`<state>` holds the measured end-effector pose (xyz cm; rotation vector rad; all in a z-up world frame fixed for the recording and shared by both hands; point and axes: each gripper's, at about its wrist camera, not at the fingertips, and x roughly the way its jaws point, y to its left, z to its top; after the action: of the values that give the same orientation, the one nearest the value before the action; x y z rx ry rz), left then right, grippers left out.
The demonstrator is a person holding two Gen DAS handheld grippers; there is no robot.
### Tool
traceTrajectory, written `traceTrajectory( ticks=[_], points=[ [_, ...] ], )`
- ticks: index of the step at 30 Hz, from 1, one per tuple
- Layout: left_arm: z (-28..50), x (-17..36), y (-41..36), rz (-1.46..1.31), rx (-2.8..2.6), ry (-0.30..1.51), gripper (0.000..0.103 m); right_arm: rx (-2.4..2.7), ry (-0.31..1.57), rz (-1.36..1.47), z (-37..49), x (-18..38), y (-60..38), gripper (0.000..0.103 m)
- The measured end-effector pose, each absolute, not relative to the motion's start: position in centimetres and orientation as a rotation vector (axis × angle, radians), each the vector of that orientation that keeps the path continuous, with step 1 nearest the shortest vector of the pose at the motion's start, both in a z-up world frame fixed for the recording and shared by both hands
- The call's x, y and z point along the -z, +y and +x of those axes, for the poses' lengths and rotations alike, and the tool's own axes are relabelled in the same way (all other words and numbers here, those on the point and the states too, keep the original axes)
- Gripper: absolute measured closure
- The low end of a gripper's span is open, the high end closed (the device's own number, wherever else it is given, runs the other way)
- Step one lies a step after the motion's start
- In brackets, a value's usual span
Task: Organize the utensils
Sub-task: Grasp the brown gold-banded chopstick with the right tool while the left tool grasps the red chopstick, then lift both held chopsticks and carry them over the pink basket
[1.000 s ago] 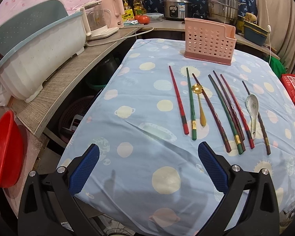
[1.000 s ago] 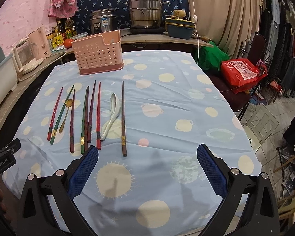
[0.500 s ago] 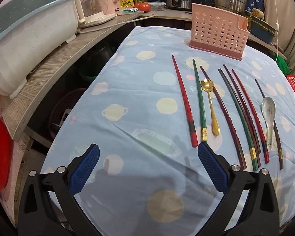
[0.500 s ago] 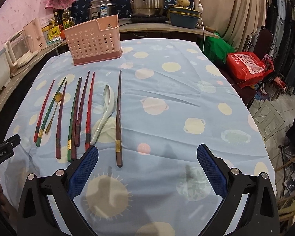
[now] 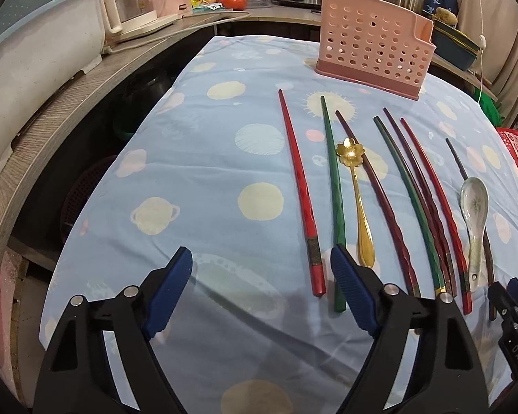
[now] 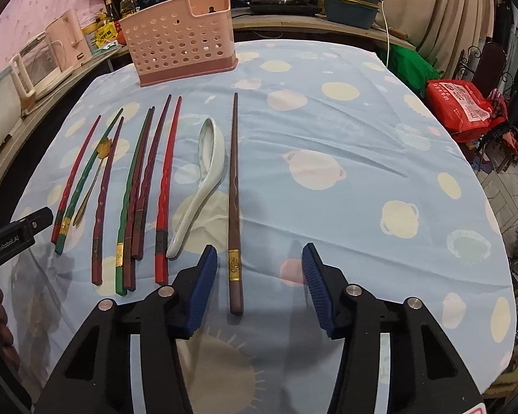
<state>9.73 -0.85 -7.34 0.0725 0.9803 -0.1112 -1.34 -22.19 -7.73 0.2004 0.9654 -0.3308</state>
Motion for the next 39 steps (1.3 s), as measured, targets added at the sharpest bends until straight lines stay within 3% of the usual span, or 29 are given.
traceTrajectory(
  ticks=[17,23,27,39],
  points=[
    [10.6,8.6,-1.5,0.038,0.157,1.011,0.044,0.308,0.957,0.191,-1.3,8.3,-22.1,0.082],
    [10.1,8.6,-1.6,0.036,0.185,0.998,0.072,0.288,0.955,0.198,-1.6,8.3,-21.9,0.095],
    [9.7,8.5,-1.6,0.029,0.221,0.999,0.096,0.275,0.957,0.202,-2.0,8.2,-21.7,0.096],
    [6.7,6.3,0.7,-0.011,0.236,0.989,0.096,0.259,0.907,0.231,-5.5,5.7,-21.8,0.096]
  ],
)
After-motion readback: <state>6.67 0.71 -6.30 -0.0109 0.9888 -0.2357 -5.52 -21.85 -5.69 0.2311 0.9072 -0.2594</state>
